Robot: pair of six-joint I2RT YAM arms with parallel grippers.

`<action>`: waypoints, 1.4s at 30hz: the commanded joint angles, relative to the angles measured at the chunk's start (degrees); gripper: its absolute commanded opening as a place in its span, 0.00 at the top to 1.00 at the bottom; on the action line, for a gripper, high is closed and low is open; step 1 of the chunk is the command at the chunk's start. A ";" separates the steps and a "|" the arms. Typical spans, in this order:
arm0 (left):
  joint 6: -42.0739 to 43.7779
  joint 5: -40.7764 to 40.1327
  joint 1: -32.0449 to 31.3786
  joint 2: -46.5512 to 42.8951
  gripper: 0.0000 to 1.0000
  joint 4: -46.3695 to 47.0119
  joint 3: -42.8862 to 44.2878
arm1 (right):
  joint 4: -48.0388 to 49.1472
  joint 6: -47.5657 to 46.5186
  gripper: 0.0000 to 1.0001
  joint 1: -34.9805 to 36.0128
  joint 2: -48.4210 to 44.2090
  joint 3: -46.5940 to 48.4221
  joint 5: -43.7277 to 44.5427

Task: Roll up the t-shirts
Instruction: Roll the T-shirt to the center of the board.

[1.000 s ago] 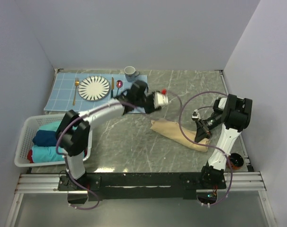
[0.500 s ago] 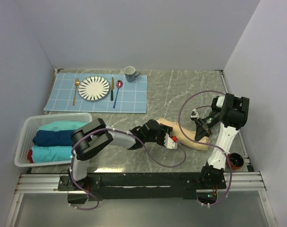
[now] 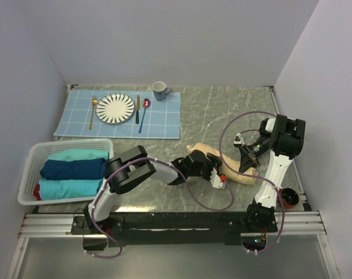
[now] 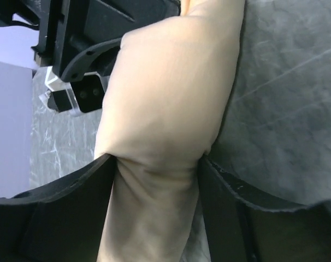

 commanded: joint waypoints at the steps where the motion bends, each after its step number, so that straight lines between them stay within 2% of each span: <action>1: 4.93 3.32 -1.09 3.20 0.39 -7.54 4.84 | 8.67 6.40 0.93 -0.13 5.52 -0.02 4.03; 5: 7.14 5.07 -0.92 3.12 0.59 -18.69 7.91 | 8.67 6.31 0.91 -0.21 5.61 -0.02 3.76; 6: 6.35 5.86 -0.92 2.59 0.68 -20.98 8.62 | 8.58 6.31 0.87 -0.21 5.43 -0.02 4.02; 9: -0.50 8.06 0.05 2.06 0.78 -33.63 13.80 | 8.67 4.38 0.78 -0.74 1.84 -2.47 2.10; 10: -2.16 9.02 0.31 1.63 0.80 -38.01 14.51 | 8.75 2.37 0.67 -1.00 0.26 -3.35 1.22; 12: -6.30 11.39 1.80 0.31 0.82 -42.95 16.35 | 8.84 0.52 0.63 -1.53 -6.21 -5.90 -1.67; 13: -7.27 12.10 2.07 -0.13 0.83 -44.72 16.71 | 8.84 -1.15 0.53 -1.62 -8.52 -6.69 -2.64; 15: -10.52 13.16 3.21 -1.36 0.85 -49.73 18.11 | 8.75 -2.13 0.49 -1.97 -14.92 -8.62 -4.14; 16: -11.58 13.68 3.56 -1.89 0.86 -50.70 18.38 | 8.84 -3.52 0.35 -2.06 -16.96 -9.24 -5.19; 18: -14.74 15.00 4.62 -2.95 0.87 -53.87 19.17 | 9.89 -3.71 0.20 -2.32 -22.33 -11.61 -5.82; 19: -15.71 15.53 4.88 -3.21 0.87 -54.83 19.52 | 10.25 -4.67 0.00 -2.59 -24.00 -12.49 -6.08; 28: -28.53 22.30 8.22 -0.58 0.88 -61.86 24.61 | 23.68 -5.29 0.00 -5.66 -46.05 -22.07 -4.24; 34: -32.85 28.35 10.51 3.02 0.88 -64.59 28.31 | 33.09 -13.18 0.00 -5.66 -68.81 -33.31 -4.32; 35: -32.86 29.32 11.03 4.25 0.88 -66.43 29.88 | 33.54 -14.86 0.00 -5.49 -73.88 -35.94 -4.50; 36: -32.68 30.03 11.30 4.87 0.88 -67.58 30.76 | 32.76 -18.44 0.00 -4.88 -75.24 -36.48 -4.76; 42: -30.57 33.99 11.21 11.37 0.88 -76.35 39.81 | 23.53 -31.12 0.00 -3.99 -76.30 -35.78 -5.29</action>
